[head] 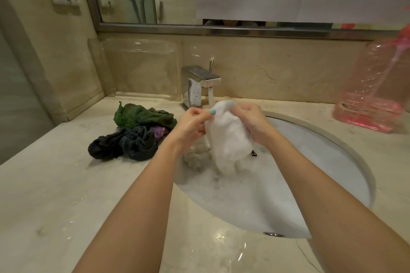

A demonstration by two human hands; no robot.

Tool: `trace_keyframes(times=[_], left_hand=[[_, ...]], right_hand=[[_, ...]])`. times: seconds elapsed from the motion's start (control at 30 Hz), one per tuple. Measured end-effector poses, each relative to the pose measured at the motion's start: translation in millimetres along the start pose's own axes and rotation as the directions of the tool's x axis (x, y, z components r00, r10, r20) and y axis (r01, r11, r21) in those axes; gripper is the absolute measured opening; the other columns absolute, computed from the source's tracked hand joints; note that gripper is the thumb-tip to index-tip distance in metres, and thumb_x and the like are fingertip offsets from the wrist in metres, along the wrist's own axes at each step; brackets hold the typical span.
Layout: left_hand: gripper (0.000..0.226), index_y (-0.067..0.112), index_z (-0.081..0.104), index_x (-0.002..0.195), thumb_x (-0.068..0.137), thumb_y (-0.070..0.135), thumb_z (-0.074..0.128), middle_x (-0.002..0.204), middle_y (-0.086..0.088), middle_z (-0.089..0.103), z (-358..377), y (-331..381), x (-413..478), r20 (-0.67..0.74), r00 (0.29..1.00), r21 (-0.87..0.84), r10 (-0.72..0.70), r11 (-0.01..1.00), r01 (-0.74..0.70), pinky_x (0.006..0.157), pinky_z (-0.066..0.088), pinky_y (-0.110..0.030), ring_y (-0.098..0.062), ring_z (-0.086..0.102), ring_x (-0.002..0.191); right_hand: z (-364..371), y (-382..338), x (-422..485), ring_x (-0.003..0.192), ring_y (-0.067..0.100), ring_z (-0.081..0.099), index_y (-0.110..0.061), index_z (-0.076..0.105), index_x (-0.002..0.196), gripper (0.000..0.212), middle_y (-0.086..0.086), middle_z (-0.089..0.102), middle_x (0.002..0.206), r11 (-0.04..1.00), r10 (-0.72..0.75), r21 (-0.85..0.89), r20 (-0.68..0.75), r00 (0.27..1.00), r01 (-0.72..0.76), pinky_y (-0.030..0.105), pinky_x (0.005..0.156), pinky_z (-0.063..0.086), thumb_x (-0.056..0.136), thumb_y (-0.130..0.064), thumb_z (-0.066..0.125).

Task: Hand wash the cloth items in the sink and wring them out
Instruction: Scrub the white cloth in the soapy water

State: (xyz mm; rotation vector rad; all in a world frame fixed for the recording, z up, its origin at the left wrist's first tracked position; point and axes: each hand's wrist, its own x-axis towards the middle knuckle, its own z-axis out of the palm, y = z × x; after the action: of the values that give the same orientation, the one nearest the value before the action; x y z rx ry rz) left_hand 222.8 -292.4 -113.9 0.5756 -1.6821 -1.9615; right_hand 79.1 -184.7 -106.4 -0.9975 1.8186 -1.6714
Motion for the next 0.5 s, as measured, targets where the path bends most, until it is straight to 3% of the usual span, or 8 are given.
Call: trace_keyframes(times=[0.07,0.13,0.23,0.3,0.37,0.47,0.5], left_hand=[[0.043,0.005,0.054,0.111,0.085,0.032,0.073,0.104,-0.009,0.065,-2.9,-0.5,2.3,0.011,0.999,0.034,-0.034,0.999,0.034,0.069,0.056,-0.031,-0.021,0.066,0.090],[0.044,0.004,0.059,0.122,0.090,0.033,0.068,0.110,-0.010,0.069,-3.7,-2.0,3.7,-0.061,0.998,0.124,-0.016,0.992,0.024,0.076,0.058,-0.035,-0.024,0.067,0.100],[0.025,0.006,0.064,0.112,0.097,0.024,0.059,0.105,-0.015,0.069,-9.7,-2.3,9.4,-0.297,0.950,0.064,0.092,0.995,-0.076,0.083,0.056,-0.045,-0.031,0.067,0.100],[0.014,0.009,0.061,0.101,0.097,0.022,0.058,0.106,-0.020,0.067,-10.6,-1.4,9.8,-0.326,0.938,-0.002,0.122,0.992,-0.129,0.087,0.054,-0.050,-0.034,0.065,0.099],[0.009,0.013,0.058,0.095,0.096,0.022,0.058,0.101,-0.017,0.065,-9.5,-0.9,10.5,-0.338,0.933,-0.002,0.123,0.991,-0.131,0.081,0.053,-0.046,-0.030,0.062,0.092],[0.008,0.013,0.056,0.099,0.095,0.019,0.059,0.095,-0.013,0.062,-9.4,-4.1,14.5,-0.381,0.916,0.039,0.129,0.992,-0.124,0.073,0.049,-0.039,-0.027,0.059,0.086],[0.007,0.012,0.055,0.099,0.095,0.018,0.058,0.093,-0.011,0.060,-9.1,-4.9,15.5,-0.391,0.910,0.062,0.138,0.990,-0.124,0.071,0.048,-0.037,-0.025,0.057,0.084]], right_hand=[[9.8,2.0,0.2,0.064,0.018,0.054,0.009,0.059,0.078,0.035,0.005,0.055,0.068,0.997,-0.014,-0.075,0.005,1.000,0.014,0.026,0.059,0.040,0.091,-0.023,0.062],[21.4,1.2,3.5,0.070,0.021,0.058,0.011,0.064,0.093,0.037,0.009,0.061,0.076,0.996,-0.028,-0.081,-0.019,0.999,0.026,0.032,0.064,0.045,0.089,-0.026,0.065],[36.6,-3.5,10.2,0.074,0.019,0.063,-0.001,0.071,0.093,0.023,0.009,0.069,0.083,0.995,-0.047,-0.087,0.066,0.997,0.053,0.031,0.067,0.049,0.092,-0.022,0.064],[42.8,-3.9,13.7,0.068,0.015,0.061,-0.011,0.068,0.079,0.016,0.002,0.067,0.073,0.992,-0.024,-0.124,0.095,0.995,0.035,0.026,0.063,0.048,0.093,-0.017,0.062],[48.7,0.1,18.7,0.061,0.013,0.055,-0.012,0.063,0.072,0.023,0.002,0.060,0.065,0.993,-0.009,-0.121,0.043,0.999,0.014,0.025,0.060,0.042,0.094,-0.013,0.059],[58.3,6.6,23.5,0.070,0.018,0.055,-0.003,0.070,0.088,0.025,0.021,0.063,0.075,0.999,-0.014,-0.053,-0.049,0.999,0.011,0.029,0.062,0.041,0.097,-0.023,0.057],[60.7,6.6,23.0,0.073,0.017,0.054,-0.005,0.070,0.093,0.026,0.019,0.065,0.080,0.998,-0.018,-0.066,-0.056,0.998,0.015,0.030,0.064,0.042,0.098,-0.026,0.055]])
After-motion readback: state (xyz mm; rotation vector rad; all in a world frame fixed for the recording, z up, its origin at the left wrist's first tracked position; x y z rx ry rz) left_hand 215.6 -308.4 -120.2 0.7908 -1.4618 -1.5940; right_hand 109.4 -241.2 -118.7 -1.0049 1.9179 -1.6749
